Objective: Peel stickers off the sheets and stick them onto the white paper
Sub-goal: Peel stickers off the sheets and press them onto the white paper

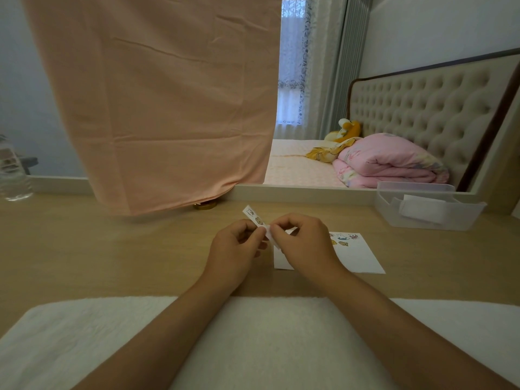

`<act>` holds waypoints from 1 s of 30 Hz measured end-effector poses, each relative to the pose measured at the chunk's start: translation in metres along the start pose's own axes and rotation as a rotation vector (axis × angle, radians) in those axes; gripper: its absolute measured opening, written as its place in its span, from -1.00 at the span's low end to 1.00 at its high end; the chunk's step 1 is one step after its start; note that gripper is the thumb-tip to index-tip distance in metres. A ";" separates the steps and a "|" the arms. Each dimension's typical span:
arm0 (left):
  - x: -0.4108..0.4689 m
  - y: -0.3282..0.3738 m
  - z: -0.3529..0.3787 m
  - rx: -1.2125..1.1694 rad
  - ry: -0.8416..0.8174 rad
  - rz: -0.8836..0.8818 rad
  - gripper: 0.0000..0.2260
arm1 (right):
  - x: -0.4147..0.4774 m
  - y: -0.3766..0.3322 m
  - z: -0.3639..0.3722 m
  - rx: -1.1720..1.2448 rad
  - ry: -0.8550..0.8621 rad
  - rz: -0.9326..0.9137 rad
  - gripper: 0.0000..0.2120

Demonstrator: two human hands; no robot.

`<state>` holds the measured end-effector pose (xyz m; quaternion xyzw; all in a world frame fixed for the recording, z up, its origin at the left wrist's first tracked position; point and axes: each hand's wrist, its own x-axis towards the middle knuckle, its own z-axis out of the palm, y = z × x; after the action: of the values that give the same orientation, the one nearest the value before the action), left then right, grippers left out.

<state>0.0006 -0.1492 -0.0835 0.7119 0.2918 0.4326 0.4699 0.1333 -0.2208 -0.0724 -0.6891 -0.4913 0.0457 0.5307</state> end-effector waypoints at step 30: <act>0.013 -0.004 -0.018 0.418 0.039 -0.045 -0.84 | 0.005 -0.019 -0.026 0.284 -0.192 0.415 -0.87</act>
<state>-0.0097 -0.1296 -0.0789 0.7789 0.4001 0.3655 0.3157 0.1389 -0.2359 -0.0443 -0.6862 -0.3763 0.2871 0.5523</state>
